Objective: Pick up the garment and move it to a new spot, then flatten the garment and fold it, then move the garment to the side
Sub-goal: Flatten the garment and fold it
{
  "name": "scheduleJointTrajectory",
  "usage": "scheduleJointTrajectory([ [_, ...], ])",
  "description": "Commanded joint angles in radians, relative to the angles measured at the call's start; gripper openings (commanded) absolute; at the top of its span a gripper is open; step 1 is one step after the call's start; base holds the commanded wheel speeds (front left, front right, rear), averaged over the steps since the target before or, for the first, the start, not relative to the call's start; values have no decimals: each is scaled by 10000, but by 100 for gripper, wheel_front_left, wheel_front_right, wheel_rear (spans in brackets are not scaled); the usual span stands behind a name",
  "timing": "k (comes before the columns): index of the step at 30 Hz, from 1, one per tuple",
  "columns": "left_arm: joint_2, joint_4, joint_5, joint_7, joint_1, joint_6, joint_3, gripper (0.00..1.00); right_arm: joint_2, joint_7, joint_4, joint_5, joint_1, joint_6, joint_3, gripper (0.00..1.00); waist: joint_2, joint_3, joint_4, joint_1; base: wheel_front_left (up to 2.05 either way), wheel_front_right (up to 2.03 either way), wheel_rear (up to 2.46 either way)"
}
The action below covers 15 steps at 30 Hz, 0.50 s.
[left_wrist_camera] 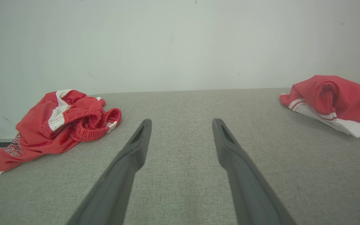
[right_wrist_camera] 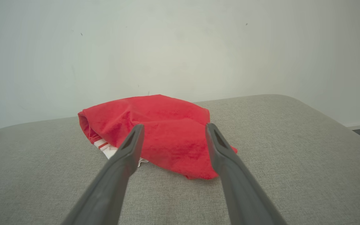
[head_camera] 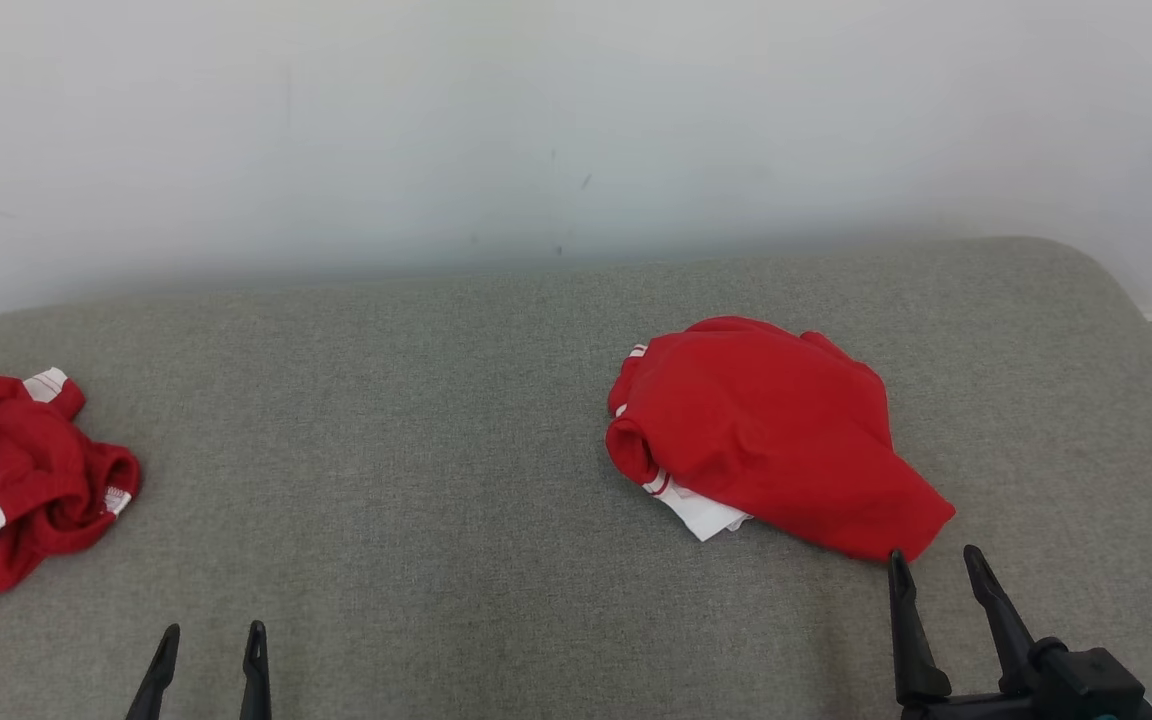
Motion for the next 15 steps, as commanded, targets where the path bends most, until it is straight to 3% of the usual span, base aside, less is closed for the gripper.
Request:
scheduleJointTrajectory([
  [1, -32, 12, -50, -32, 14, 10, 25, 100, -12, -22, -14, 5, 98, -18, -3, 100, 0, 3, 4, 0, 0, 0, 0],
  [9, -209, 21, 64, -32, -190, 10, 264, 100, -12, -22, -11, 90, 2, -18, 50, 100, 0, 52, -49, 0, 0, 0, 0],
  [15, -159, 442, -231, -30, -1004, 10, -484, 100, -12, -22, -24, 230, -200, -18, 150, 100, 0, 267, -467, 0, 0, 0, 0],
])
